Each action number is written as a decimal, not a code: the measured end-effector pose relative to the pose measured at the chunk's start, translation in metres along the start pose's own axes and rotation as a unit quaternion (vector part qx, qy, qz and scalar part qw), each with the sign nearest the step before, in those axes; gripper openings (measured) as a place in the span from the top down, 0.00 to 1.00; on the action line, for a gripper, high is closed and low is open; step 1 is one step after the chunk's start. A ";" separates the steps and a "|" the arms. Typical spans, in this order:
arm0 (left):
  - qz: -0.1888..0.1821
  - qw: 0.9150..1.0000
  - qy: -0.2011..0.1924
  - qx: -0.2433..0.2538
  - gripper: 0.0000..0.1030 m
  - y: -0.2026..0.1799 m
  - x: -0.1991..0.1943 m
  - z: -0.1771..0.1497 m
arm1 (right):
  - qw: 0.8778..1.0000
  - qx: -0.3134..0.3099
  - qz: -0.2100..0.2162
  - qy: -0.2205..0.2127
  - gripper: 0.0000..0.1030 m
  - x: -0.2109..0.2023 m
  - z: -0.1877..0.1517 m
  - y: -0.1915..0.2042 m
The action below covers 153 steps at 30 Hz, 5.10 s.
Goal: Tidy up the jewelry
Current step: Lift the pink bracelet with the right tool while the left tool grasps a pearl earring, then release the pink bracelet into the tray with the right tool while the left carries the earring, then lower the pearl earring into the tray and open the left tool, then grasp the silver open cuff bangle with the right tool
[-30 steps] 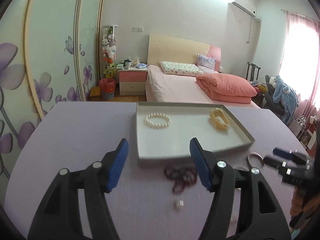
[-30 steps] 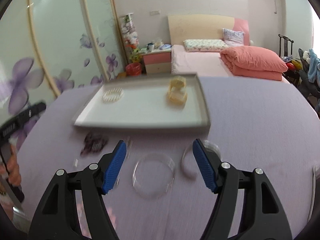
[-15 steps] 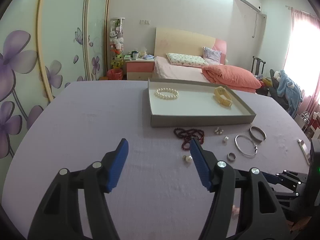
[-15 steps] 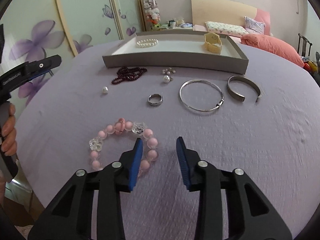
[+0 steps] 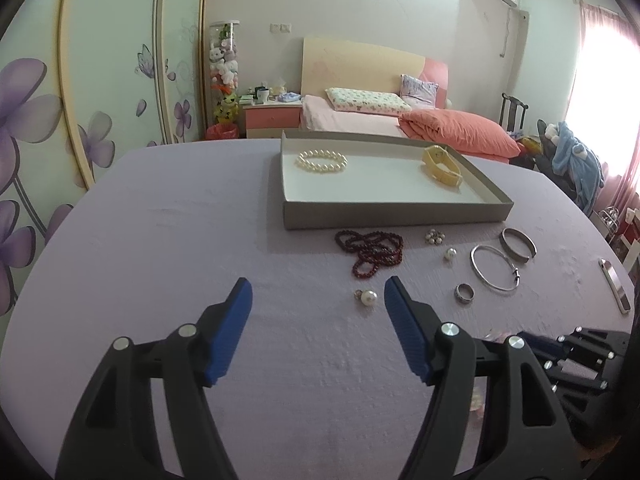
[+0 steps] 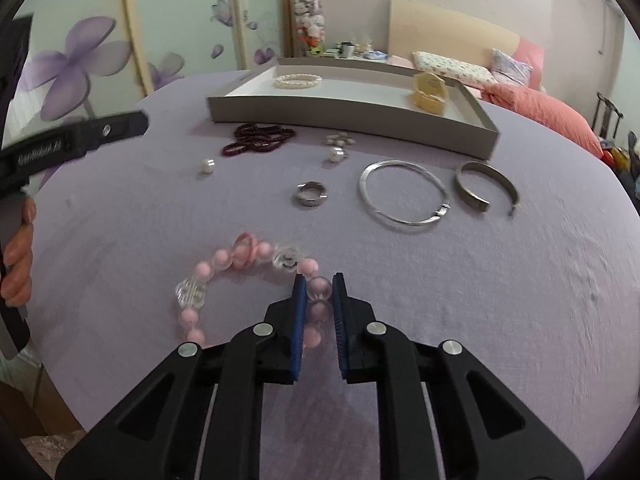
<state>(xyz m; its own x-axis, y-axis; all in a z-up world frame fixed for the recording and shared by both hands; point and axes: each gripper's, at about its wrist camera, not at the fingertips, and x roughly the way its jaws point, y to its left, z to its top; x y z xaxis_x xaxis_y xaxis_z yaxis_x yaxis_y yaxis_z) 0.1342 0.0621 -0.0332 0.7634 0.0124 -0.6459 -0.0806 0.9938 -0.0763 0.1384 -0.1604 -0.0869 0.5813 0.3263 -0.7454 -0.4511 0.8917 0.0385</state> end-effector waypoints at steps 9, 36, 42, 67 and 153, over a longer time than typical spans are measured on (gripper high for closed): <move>-0.002 1.000 0.022 0.021 0.34 -0.019 0.022 -0.006 | 0.997 0.065 0.009 -0.044 0.86 -0.023 0.015 -0.042; 0.026 0.994 0.099 0.028 0.78 -0.050 0.082 0.003 | 0.992 0.099 0.042 -0.073 0.86 -0.034 0.031 -0.063; 0.017 0.995 0.098 0.029 0.87 -0.048 0.079 0.002 | 0.991 0.101 0.048 -0.079 0.86 -0.039 0.033 -0.064; -0.005 0.998 -0.055 0.028 0.87 -0.040 -0.001 0.061 | 0.983 0.082 0.024 -0.164 0.86 -0.085 0.091 -0.069; 0.003 0.999 -0.047 -0.027 0.57 -0.003 0.103 0.132 | 0.990 0.095 -0.027 -0.097 0.42 0.019 0.137 -0.116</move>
<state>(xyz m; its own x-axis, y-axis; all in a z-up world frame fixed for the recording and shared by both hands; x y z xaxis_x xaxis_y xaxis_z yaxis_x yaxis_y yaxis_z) 0.2980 0.0751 0.0005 0.8189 0.0311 -0.5730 -0.1176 0.9864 -0.1145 0.2944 -0.2149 -0.0147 0.7289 0.3150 -0.6079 -0.2918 0.9461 0.1405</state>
